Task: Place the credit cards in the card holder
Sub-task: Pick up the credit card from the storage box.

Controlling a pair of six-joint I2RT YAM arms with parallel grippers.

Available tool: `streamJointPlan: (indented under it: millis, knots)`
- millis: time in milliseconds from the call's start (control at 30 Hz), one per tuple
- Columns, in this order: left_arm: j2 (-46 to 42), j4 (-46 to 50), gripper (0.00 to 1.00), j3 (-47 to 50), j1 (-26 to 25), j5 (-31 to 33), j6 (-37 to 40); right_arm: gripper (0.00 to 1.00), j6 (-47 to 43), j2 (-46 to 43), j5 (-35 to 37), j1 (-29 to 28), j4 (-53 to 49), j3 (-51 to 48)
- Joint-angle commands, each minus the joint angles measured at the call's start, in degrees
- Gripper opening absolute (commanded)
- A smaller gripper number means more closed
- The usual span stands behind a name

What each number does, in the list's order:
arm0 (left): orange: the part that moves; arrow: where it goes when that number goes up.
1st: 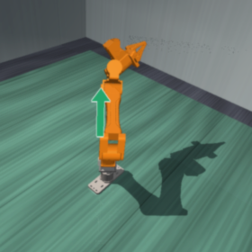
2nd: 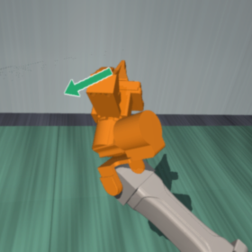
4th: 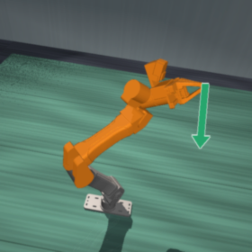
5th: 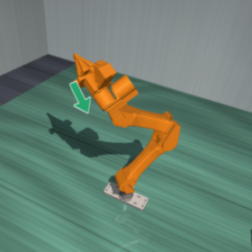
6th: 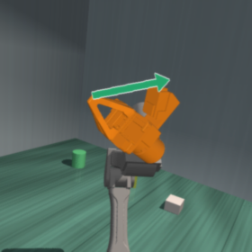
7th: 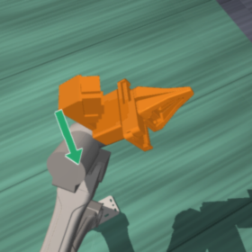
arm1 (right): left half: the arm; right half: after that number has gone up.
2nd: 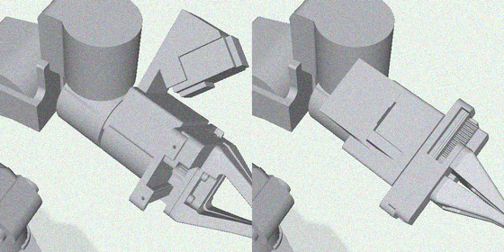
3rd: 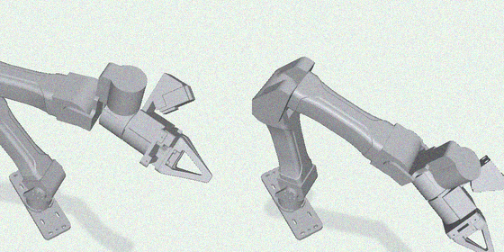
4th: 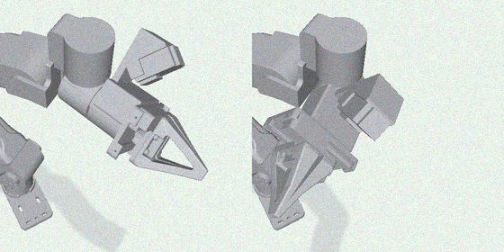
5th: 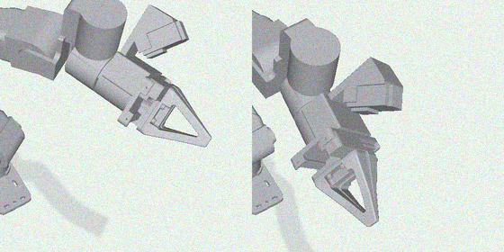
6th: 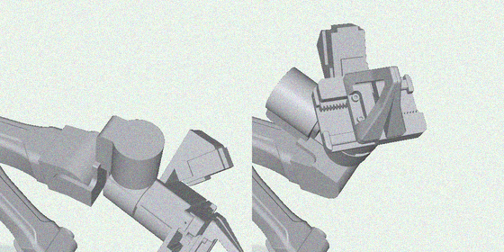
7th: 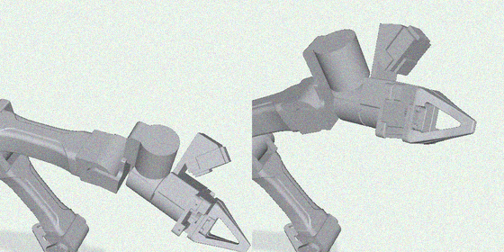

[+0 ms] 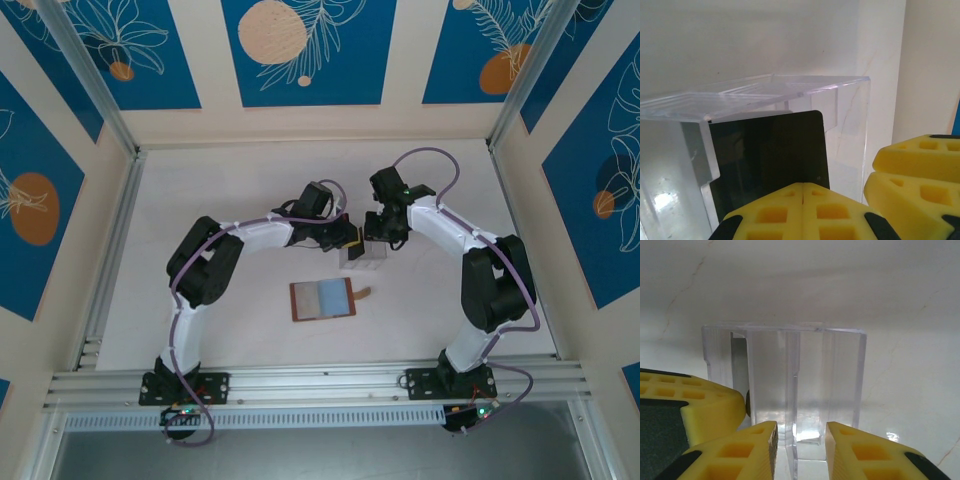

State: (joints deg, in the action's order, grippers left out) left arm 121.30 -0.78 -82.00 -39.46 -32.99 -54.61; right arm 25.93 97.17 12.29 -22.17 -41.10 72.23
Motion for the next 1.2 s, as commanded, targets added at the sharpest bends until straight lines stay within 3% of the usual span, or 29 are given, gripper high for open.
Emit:
streamJointPlan:
  millis: [0,600,1167]
  knots:
    - [1.0,-1.3,0.0,0.3,-0.4,-1.6,-0.6,0.33,0.7,-1.3,-3.9,0.4,0.6,-1.0]
    - [1.2,-1.7,0.0,1.0,-0.4,-1.6,-0.7,0.31,3.4,-0.3,-20.5,5.4,8.6,-5.8]
    - [1.4,-2.4,0.0,1.1,-0.4,-1.8,-1.0,0.25,3.9,3.1,-22.6,5.6,10.3,-5.9]
